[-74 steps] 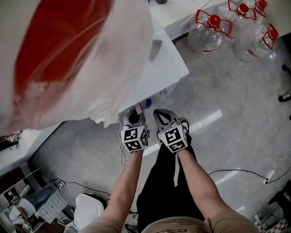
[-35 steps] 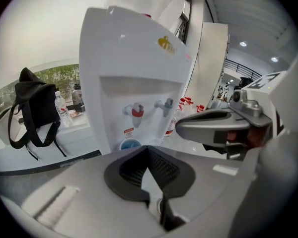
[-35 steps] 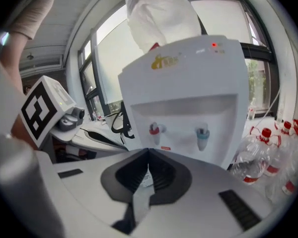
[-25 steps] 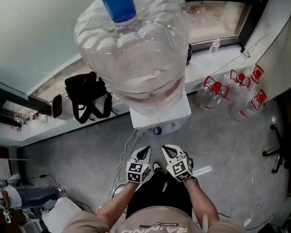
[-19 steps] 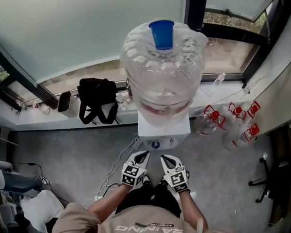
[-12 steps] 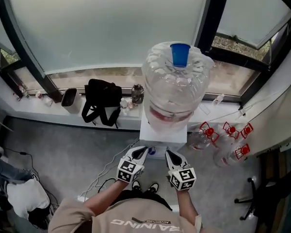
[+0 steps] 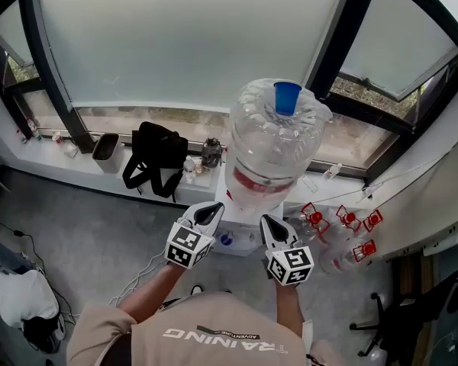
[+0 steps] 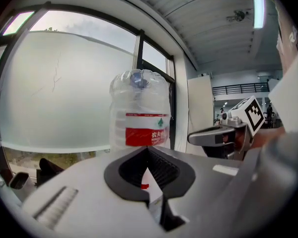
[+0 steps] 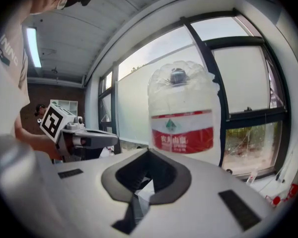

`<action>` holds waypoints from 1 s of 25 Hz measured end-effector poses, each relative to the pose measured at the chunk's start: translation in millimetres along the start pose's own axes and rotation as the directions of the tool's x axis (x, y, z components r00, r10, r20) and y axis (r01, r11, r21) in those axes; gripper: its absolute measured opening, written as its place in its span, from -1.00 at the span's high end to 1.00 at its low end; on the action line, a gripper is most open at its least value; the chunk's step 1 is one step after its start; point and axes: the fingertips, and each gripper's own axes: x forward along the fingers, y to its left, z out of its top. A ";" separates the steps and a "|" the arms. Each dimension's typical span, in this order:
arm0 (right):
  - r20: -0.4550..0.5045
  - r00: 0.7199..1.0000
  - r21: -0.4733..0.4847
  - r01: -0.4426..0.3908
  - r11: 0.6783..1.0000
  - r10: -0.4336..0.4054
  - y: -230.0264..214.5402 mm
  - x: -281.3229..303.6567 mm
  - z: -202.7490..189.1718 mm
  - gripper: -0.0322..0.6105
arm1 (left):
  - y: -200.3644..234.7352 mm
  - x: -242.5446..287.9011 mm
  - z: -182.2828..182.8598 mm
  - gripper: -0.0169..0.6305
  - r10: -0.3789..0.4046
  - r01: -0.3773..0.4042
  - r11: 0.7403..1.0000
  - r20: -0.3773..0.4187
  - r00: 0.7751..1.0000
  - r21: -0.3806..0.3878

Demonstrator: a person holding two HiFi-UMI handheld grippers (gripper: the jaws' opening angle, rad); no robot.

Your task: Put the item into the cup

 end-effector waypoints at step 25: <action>0.144 0.988 -0.106 0.073 0.992 -0.058 7.8 -7.7 61.7 0.87 | -0.1 15.8 61.7 0.92 -0.025 0.021 0.999 0.133 0.991 0.029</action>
